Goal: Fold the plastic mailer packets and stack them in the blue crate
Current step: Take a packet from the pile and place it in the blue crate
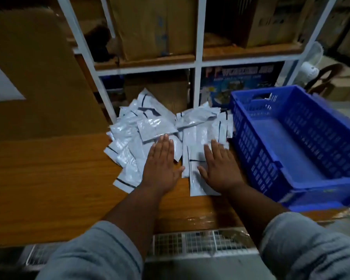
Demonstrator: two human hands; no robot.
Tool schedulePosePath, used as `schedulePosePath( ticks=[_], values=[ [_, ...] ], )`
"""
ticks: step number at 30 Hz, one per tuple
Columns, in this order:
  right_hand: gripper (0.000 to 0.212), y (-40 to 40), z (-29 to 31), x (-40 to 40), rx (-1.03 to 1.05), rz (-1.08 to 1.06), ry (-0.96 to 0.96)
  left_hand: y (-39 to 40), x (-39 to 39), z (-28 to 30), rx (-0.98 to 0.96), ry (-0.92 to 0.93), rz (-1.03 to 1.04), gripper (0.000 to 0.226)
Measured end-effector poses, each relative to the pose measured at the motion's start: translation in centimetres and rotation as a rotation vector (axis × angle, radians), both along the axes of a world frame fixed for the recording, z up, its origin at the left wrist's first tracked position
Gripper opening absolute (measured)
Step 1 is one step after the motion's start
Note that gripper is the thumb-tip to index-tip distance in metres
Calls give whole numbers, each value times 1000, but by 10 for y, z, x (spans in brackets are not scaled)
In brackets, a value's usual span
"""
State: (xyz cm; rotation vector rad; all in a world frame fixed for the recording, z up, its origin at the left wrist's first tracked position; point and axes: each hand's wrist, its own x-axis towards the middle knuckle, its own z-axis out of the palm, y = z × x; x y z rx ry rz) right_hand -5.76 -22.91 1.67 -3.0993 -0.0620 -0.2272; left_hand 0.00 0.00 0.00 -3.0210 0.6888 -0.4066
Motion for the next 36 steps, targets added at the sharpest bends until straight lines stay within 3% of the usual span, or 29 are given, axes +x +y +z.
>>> schedulePosePath(
  ticks=[3,6,11,16,22,26,30,33,36],
  values=[
    [88,2,-29,-21,130,-135,107,3,-9,-23,65,68,-29,100],
    [106,8,-51,-26,280,-268,178,5,-15,-50,138,147,-25,100],
    [109,19,-66,3,504,-317,143,9,-4,-80,94,292,134,96],
    [108,24,-75,51,506,-250,105,21,22,-105,26,298,108,104],
    [103,24,-78,105,421,-176,95,21,61,-112,-45,195,18,98],
    [105,24,-61,113,425,-217,113,23,72,-103,-40,229,28,94],
    [84,24,-38,80,454,-237,51,30,55,-92,-126,263,-23,92],
    [45,25,-13,36,330,-98,-27,40,33,-72,-333,248,-80,85],
    [31,26,-9,-8,183,63,-11,56,-4,-60,-453,265,-110,88]
  ],
)
